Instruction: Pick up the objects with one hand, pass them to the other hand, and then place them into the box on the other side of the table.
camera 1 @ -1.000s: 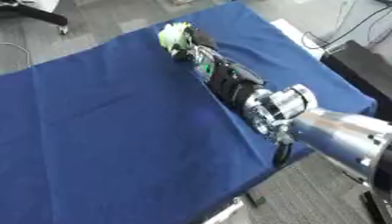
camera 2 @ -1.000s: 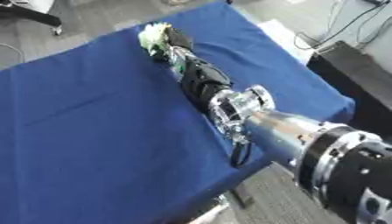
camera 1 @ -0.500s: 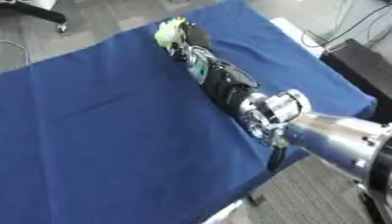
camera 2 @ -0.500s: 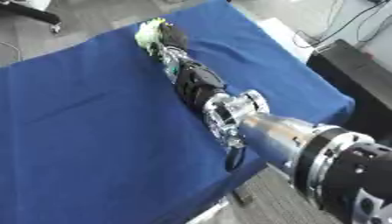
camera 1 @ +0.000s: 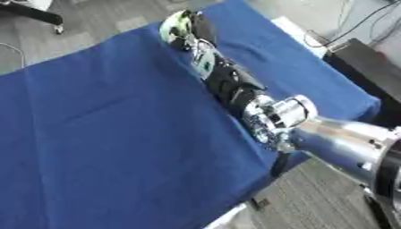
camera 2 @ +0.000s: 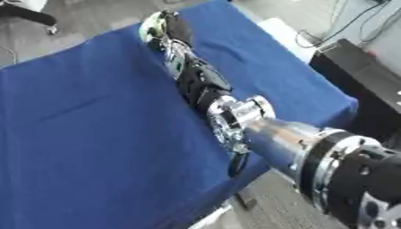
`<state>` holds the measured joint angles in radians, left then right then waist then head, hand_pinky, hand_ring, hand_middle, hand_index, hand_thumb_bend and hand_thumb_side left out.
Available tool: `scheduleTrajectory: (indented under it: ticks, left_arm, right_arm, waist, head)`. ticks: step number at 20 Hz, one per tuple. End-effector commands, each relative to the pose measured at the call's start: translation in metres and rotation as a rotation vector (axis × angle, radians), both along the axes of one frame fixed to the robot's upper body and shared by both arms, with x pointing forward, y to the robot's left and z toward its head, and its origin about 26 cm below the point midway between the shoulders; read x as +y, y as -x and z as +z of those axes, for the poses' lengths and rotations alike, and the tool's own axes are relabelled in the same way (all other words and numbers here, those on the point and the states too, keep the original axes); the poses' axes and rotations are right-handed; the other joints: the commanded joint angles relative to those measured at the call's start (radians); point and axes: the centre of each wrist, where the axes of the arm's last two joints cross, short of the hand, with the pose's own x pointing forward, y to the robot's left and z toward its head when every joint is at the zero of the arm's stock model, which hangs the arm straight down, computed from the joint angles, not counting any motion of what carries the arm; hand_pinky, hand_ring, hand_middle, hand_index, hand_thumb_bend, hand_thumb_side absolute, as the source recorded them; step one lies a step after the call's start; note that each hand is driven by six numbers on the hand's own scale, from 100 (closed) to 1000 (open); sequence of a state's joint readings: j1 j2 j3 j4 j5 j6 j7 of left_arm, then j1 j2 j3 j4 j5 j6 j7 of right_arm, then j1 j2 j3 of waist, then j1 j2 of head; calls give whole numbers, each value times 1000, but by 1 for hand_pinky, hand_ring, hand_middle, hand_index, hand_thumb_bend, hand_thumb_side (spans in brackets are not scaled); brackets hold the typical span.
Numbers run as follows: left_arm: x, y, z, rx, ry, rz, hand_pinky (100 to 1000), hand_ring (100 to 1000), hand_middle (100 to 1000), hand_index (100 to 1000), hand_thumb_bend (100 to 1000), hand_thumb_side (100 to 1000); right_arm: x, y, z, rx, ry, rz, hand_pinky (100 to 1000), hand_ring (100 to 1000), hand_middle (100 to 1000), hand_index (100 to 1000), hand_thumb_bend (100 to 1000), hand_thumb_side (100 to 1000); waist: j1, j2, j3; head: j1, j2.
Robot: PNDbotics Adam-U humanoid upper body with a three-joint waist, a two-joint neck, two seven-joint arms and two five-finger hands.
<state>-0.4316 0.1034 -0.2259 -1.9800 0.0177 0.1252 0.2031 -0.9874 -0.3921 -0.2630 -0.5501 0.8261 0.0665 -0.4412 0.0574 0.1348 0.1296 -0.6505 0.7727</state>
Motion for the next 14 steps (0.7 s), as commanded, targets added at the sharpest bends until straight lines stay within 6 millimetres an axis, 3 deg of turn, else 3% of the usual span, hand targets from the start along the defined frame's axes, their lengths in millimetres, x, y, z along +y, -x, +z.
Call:
scheduleTrajectory:
  ticks: [1,6,7,8,9,11,12,14]
  left_arm:
    - [0,1,5,-16,11,-4,709,628,679,889,100,840]
    - [0,1,3,-12,11,-3,709,633,679,889,100,845]
    - [0,1,3,-12,11,-4,709,634,679,889,100,844]
    - [0,1,3,-12,10,-4,709,634,679,889,100,844]
    - [0,1,3,-13,9,-5,708,635,679,890,100,845]
    - [0,1,4,-13,6,-6,708,634,678,889,100,844]
    - [0,1,4,-13,5,-6,707,633,678,889,100,844]
    - [0,2,5,-16,2,-7,707,634,679,890,100,845]
  right_arm:
    - [-8,-1,24,-67,-14,15,646,280,100,302,100,296]
    - [-12,-1,30,-83,-53,37,669,307,124,341,100,294]
    - [-11,-1,31,-85,-47,35,706,365,244,461,100,272]
    - [-10,-2,32,-81,-31,35,721,393,301,525,100,262]
    - [-9,-2,32,-68,-7,44,788,521,525,790,100,220]
    - [-7,-4,29,-19,56,80,820,594,631,886,100,208]
    - [-7,-5,27,13,92,98,859,683,751,943,100,179]
    - [-7,-5,21,88,161,127,886,749,810,965,100,162]
  waist:
    - [5,-4,-2]
    - [4,-6,-6]
    - [4,-6,-5]
    - [4,-6,-5]
    - [4,-6,-4]
    - [3,-5,-1]
    - [4,-4,0]
    - [5,-2,2]
  head:
    - [-8,-3]
    - [-13,-3]
    - [-14,-3]
    - [-15,-3]
    - [-16,-3]
    - [-21,-3]
    - [-23,-3]
    - [-27,-3]
